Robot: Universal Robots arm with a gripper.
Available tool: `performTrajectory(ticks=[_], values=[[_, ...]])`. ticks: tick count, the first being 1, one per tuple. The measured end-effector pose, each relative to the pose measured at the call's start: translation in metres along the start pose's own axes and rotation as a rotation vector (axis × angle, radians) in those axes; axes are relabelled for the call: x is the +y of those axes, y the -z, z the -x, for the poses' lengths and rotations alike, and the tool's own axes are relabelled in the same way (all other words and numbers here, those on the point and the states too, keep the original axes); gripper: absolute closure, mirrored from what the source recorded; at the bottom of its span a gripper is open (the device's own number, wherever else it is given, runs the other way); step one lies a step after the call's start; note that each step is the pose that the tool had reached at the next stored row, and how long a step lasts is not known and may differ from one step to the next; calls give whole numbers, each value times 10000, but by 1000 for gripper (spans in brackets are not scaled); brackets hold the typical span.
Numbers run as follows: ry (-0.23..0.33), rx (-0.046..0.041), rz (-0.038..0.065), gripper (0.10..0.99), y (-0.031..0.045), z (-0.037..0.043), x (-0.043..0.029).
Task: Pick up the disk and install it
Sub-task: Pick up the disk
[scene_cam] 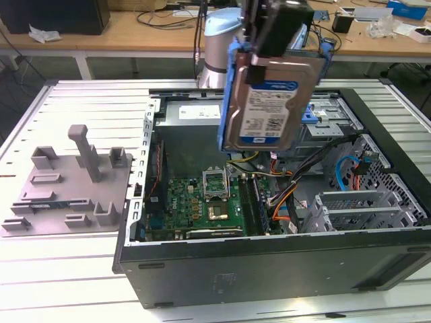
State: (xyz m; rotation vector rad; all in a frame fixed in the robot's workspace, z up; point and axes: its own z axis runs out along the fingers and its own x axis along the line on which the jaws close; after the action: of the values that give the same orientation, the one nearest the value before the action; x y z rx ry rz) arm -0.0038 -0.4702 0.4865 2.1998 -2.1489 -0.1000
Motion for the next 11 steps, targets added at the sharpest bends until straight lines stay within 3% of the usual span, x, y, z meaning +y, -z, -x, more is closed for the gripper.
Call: performTrajectory(ticks=[4,6,11], values=[[2,0,21,718,18,-88,-192],[2,0,23,718,23,-112,-250],[1,0,24,718,24,-112,-252]])
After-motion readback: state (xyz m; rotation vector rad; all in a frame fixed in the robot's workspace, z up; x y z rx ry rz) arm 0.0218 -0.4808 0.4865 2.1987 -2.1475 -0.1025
